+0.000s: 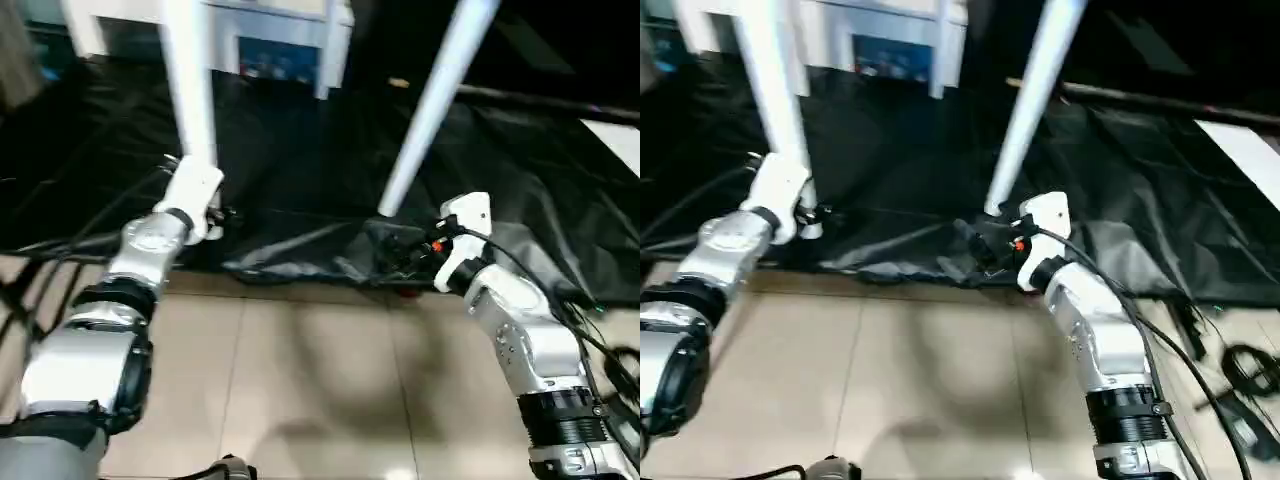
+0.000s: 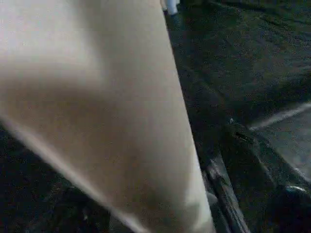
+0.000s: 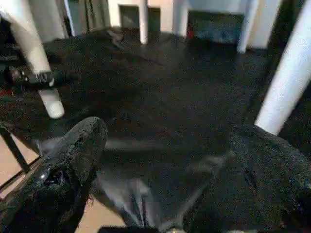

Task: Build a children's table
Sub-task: Flip table

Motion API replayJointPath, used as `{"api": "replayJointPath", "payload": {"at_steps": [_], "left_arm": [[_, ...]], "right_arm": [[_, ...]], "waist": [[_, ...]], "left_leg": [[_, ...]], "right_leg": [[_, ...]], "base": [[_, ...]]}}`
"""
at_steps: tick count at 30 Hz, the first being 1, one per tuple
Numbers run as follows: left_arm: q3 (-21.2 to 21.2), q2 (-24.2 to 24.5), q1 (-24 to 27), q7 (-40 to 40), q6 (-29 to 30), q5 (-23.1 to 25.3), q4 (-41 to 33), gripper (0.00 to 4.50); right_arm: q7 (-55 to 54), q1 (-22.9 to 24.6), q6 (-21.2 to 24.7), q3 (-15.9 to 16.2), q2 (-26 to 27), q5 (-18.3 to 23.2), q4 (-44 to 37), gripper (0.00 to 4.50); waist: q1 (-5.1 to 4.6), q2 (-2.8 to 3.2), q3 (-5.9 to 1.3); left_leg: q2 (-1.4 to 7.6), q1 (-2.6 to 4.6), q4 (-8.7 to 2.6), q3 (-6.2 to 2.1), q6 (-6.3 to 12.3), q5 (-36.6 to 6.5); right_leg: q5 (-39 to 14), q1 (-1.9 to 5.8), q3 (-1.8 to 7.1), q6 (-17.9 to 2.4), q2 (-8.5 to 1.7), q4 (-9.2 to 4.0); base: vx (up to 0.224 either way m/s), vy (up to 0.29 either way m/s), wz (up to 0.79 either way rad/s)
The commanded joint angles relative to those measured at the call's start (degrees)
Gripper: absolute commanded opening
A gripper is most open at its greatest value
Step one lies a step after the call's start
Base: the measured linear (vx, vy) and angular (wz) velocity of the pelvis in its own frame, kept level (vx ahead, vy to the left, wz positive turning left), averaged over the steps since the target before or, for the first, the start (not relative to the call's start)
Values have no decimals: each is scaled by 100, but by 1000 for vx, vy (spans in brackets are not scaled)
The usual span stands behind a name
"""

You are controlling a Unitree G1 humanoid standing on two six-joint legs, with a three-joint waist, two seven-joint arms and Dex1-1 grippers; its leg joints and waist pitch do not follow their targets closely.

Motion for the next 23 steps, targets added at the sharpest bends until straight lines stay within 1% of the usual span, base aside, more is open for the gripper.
{"api": "replayJointPath", "payload": {"at_steps": [1, 2, 3, 4, 5, 6, 7, 8, 9, 10, 11, 12, 13, 14, 15, 16, 17, 18, 19, 20, 21, 22, 23], "left_arm": [[193, -40, 219, -11, -206, -212, -266, 366], [193, -40, 219, -11, -206, -212, -266, 366], [440, -95, 508, -90, -382, -536, -627, 366], [557, -134, 651, -141, -454, -699, -824, 366], [580, -146, 699, -153, -463, -736, -892, 366], [663, -188, 870, -198, -492, -868, -1136, 366], [732, -234, 1099, -245, -491, -997, -1467, 366], [757, -284, 1408, -239, -452, -1099, -1932, 366], [770, -319, 1667, -197, -428, -1151, -2310, 366], [779, -355, 1927, -129, -387, -1201, -2699, 366], [888, -467, 2339, -12, -318, -1381, -3301, 366], [888, -467, 2339, -12, -318, -1381, -3301, 366], [974, -557, 2694, 40, -201, -1522, -3794, 366], [971, -614, 2897, -1, -199, -1610, -4071, 366], [976, -661, 3064, -47, -187, -1684, -4310, 366], [921, -725, 3263, -28, 88, -1677, -4584, 366], [890, -759, 3393, -17, 283, -1667, -4744, 366], [831, -788, 3574, 114, 344, -1510, -4978, 366], [791, -806, 3696, 208, 358, -1397, -5136, 366], [737, -901, 4035, 362, 481, -1331, -5670, 366], [709, -938, 4169, 400, 542, -1324, -5888, 366], [627, -995, 4489, 507, 712, -1192, -6428, 366], [627, -995, 4489, 507, 712, -1192, -6428, 366]], "right_arm": [[-112, 41, 105, -73, 28, 6, -42, 450], [-112, 41, 105, -73, 28, 6, -42, 450], [-177, 111, 76, -94, 99, 15, -21, 450], [-203, 148, 50, -97, 128, 11, -9, 450], [-214, 160, 38, -96, 136, 7, -6, 450], [-257, 201, -3, -91, 163, -9, 5, 450], [-306, 254, -49, -87, 211, -14, 6, 450], [-343, 322, -89, -86, 264, -11, -29, 450], [-361, 384, -122, -80, 299, -6, -82, 450], [-368, 449, -140, -77, 329, 3, -155, 450], [-375, 577, -192, -45, 372, -6, -291, 450], [-375, 577, -192, -45, 372, -6, -291, 450], [-412, 701, -262, 5, 396, -70, -380, 450], [-448, 781, -286, 9, 418, -85, -427, 450], [-481, 843, -302, 12, 440, -96, -464, 450], [-547, 938, -353, 12, 458, -140, -512, 450], [-600, 1004, -400, 23, 480, -180, -536, 450], [-673, 1088, -470, 42, 489, -250, -574, 450], [-722, 1144, -516, 56, 493, -297, -599, 450], [-798, 1321, -524, 71, 534, -315, -731, 450], [-825, 1393, -518, 80, 547, -322, -795, 450], [-913, 1583, -448, 100, 588, -341, -983, 450], [-913, 1583, -448, 100, 588, -341, -983, 450]], "waist": [[-31, 49, -428], [-35, 47, -433], [-19, 36, -452], [-10, 47, -457], [3, 60, -471], [17, 71, -482], [38, 71, -512], [41, 76, -509], [59, 93, -521], [61, 75, -513], [71, 138, -513], [59, 116, -501], [64, 180, -494], [76, 246, -484], [55, 202, -455], [51, 232, -435], [67, 305, -422], [43, 279, -384], [54, 258, -367], [67, 351, -365], [39, 313, -336], [41, 327, -327], [34, 321, -328]], "left_leg": [[386, 162, -549, -163, -288, -1806], [383, 148, -547, -154, -252, -1744], [376, 136, -531, -141, -202, -1767], [374, 131, -524, -109, -181, -1687], [389, 146, -512, -108, -171, -1616], [377, 139, -500, -100, -150, -1509], [371, 154, -451, -62, -54, -1053], [353, 153, -436, -52, 6, -901], [369, 148, -415, -39, 117, -640], [353, 150, -394, -12, 237, -464], [371, 162, -391, -14, 286, -458], [360, 146, -398, -3, 300, -472], [372, 184, -419, -7, 236, -666], [399, 183, -442, -25, 150, -795], [420, 187, -480, -16, 1, -1136], [424, 194, -516, -18, -156, -1506], [425, 206, -525, -25, -243, -1667], [412, 219, -536, -14, -336, -2053], [412, 227, -548, -30, -402, -2324], [412, 250, -548, -48, -450, -2447], [438, 214, -573, -75, -475, -2586], [427, 212, -577, -75, -468, -2660], [420, 219, -569, -75, -457, -2683]], "right_leg": [[-1222, 117, 219, -785, -307, -353], [-1132, 123, 215, -829, -298, -340], [-1097, 110, 207, -879, -287, -325], [-912, 99, 214, -974, -290, -316], [-765, 98, 217, -1023, -294, -292], [-561, 107, 218, -1053, -273, -272], [281, 129, 216, -1218, -231, -185], [510, 136, 214, -1265, -217, -165], [963, 170, 214, -1380, -229, -132], [1159, 179, 212, -1441, -206, -122], [1180, 188, 221, -1482, -217, -119], [1103, 193, 217, -1464, -193, -135], [812, 178, 217, -1404, -179, -167], [667, 188, 220, -1380, -194, -167], [304, 182, 224, -1321, -174, -214], [-165, 177, 238, -1232, -172, -253], [-358, 153, 248, -1194, -174, -269], [-873, 108, 265, -1082, -154, -347], [-1445, 100, 272, -913, -172, -415], [-1641, 80, 279, -862, -182, -423], [-1862, 86, 281, -791, -187, -468], [-2043, 68, 278, -715, -166, -487], [-2126, 55, 283, -680, -164, -505]], "base": [[0, 0, 0], [0, 0, 0], [0, 0, 0], [66, -24, -9], [81, -32, -7], [81, -32, -7], [82, -27, -5], [74, -19, -3], [74, -19, -3], [66, -12, -1], [52, -9, -2], [54, -16, -2], [0, 0, 0], [0, 0, 0], [0, 0, 0], [0, 0, 0], [0, 0, 0], [0, 0, 0], [0, 0, 0], [0, 0, 0], [0, 0, 0], [0, 0, 0], [0, 0, 0]]}}
